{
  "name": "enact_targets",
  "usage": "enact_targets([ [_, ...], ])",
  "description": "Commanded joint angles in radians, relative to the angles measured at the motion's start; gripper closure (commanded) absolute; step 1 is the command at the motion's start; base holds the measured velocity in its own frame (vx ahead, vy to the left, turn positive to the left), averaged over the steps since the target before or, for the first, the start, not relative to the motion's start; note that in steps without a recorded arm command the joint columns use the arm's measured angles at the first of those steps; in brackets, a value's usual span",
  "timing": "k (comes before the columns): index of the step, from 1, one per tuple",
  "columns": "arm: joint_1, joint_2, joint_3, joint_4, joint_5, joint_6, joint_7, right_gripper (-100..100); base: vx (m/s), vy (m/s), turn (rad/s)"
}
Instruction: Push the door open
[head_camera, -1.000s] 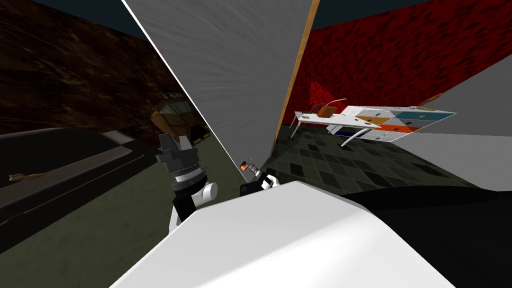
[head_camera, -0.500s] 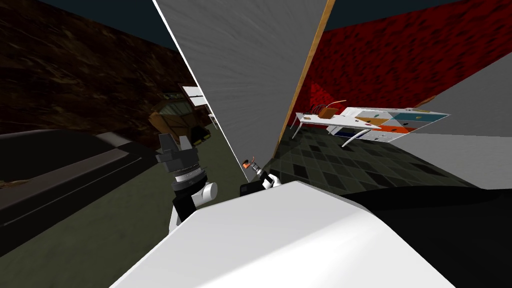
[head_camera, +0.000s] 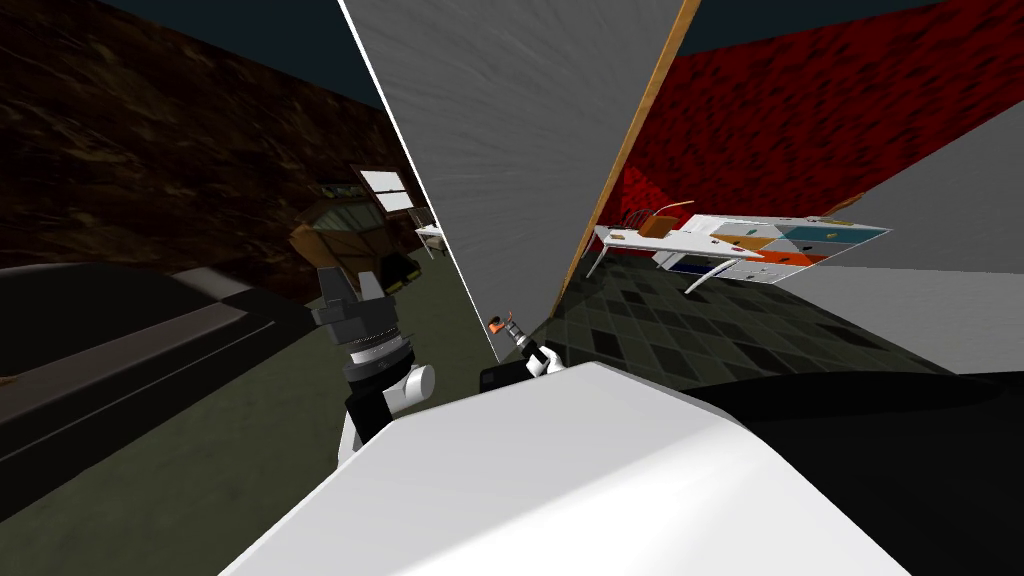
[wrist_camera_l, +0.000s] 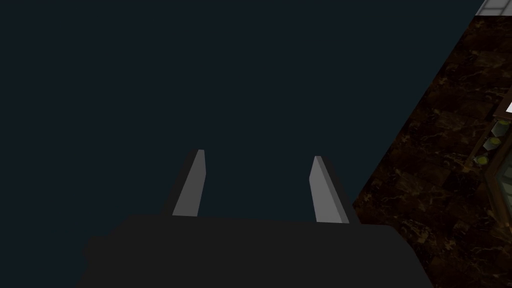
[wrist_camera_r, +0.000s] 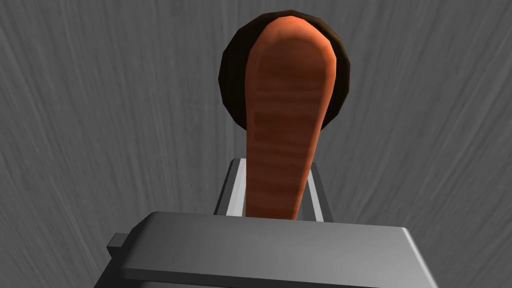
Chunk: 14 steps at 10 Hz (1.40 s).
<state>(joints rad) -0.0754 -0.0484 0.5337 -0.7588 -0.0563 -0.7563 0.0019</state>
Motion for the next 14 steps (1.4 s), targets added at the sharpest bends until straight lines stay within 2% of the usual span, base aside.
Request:
enact_targets([
  [1,-0.011,-0.009,-0.03,0.007,-0.01,-0.003,0.003,100,0.091,0.104,-0.047],
  [2,-0.011,-0.009,-0.03,0.007,-0.01,-0.003,0.003,100,0.051,0.059,-0.016],
  [3,-0.013,-0.007,-0.052,0.011,-0.015,-0.004,0.008,100,0.073,0.093,-0.042],
  [7,-0.017,0.001,-0.094,0.02,-0.026,-0.006,0.017,100,0.088,0.116,-0.042],
  [11,-0.022,0.021,-0.157,0.033,-0.042,-0.008,0.031,100,0.125,0.156,-0.06],
  [14,-0.025,0.035,-0.189,0.04,-0.05,-0.009,0.039,100,0.112,0.163,-0.058],
])
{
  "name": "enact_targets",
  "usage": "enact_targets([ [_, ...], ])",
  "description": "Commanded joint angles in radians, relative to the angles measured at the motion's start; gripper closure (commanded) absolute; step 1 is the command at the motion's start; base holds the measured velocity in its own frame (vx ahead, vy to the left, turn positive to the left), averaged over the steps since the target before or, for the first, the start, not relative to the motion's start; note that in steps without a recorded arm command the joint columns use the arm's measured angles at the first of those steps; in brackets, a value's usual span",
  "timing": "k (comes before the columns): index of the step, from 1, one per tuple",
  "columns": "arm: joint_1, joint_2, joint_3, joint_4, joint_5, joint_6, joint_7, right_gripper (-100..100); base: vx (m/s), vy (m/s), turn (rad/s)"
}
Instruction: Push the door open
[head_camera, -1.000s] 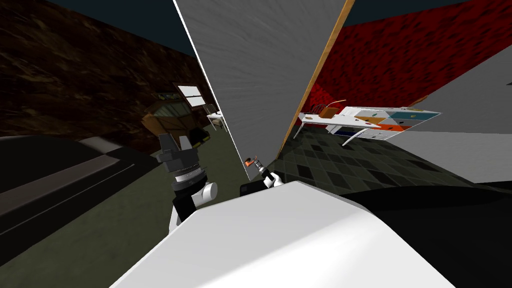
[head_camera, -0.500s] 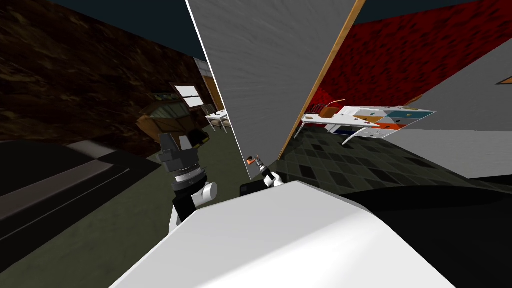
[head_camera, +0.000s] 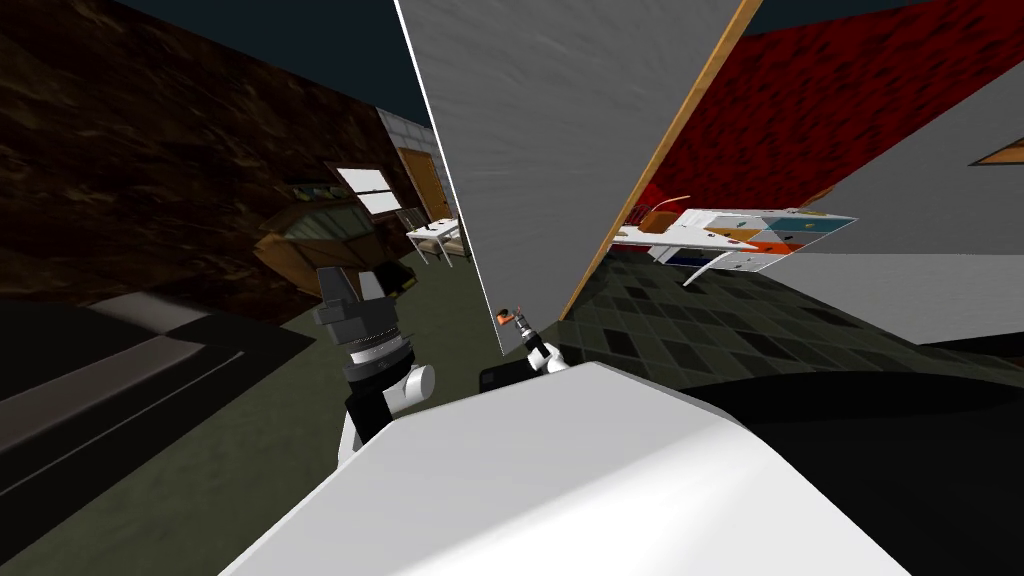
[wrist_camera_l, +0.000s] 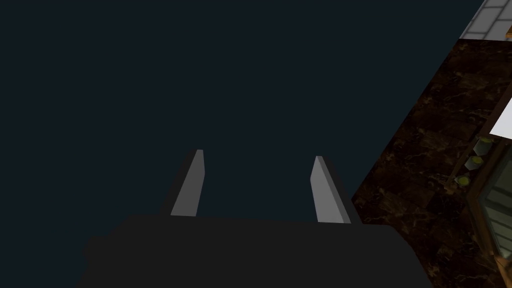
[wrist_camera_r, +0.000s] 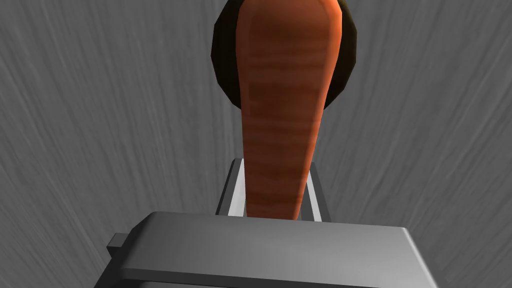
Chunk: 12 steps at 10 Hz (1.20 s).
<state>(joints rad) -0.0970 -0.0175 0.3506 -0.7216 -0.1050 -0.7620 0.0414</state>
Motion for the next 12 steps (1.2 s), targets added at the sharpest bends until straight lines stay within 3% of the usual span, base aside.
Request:
enact_targets([
  [1,-0.005,0.009,-0.014,0.004,-0.004,-0.004,0.001,100,0.088,0.139,-0.045],
  [2,-0.005,0.014,-0.021,0.006,-0.006,-0.004,0.003,100,0.077,0.157,-0.051],
  [3,-0.007,0.003,-0.024,0.009,-0.008,-0.006,0.002,100,0.042,0.059,-0.049],
  [4,-0.011,-0.014,-0.05,0.014,-0.016,-0.009,0.008,100,0.107,0.106,-0.051],
  [7,-0.015,-0.023,-0.082,0.02,-0.026,-0.01,0.017,100,0.147,0.137,-0.061],
  [12,-0.023,-0.005,-0.142,0.032,-0.045,-0.013,0.034,100,0.165,0.152,-0.069],
])
